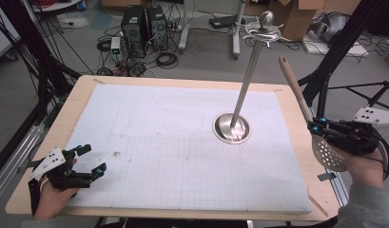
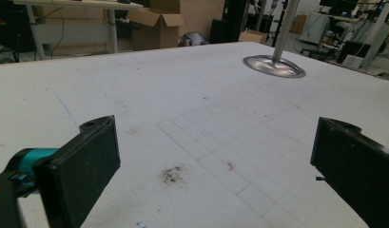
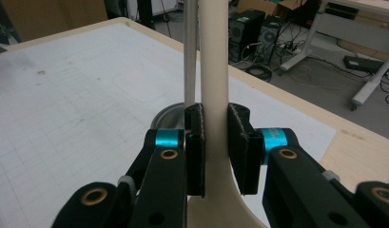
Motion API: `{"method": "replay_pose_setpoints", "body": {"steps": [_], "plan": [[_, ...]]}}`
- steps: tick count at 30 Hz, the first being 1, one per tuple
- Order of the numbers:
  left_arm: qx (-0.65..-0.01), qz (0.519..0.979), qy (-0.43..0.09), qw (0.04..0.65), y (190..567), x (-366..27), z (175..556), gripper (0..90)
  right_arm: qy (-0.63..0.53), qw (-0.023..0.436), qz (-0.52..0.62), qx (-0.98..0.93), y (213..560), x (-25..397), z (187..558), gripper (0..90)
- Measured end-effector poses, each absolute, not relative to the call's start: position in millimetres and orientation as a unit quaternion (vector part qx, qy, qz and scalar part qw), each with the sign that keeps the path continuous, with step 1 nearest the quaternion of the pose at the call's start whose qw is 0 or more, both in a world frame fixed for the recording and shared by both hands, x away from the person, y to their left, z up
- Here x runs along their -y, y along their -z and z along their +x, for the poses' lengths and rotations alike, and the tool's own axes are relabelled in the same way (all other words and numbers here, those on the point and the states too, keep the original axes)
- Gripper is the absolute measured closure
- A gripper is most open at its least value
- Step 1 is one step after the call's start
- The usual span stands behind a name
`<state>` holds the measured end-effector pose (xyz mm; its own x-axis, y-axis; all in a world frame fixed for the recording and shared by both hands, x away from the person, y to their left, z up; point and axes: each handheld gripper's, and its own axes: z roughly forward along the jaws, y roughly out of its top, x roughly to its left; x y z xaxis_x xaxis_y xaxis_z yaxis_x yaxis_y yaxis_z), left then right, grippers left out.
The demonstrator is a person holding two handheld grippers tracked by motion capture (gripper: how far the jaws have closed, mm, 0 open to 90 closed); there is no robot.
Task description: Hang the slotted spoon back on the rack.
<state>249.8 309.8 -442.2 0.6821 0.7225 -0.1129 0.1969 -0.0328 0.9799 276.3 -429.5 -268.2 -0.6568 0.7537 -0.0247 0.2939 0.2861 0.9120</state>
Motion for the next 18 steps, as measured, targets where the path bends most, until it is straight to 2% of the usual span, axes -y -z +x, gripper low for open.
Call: {"method": "replay_pose_setpoints", "body": {"steps": [18], "plan": [[-0.339,0.687,-0.215,0.606,444.4,-311.2,249.3,2.8,-0.507,0.248,0.336,-0.754,257.4,428.9,275.8,78.1]]}}
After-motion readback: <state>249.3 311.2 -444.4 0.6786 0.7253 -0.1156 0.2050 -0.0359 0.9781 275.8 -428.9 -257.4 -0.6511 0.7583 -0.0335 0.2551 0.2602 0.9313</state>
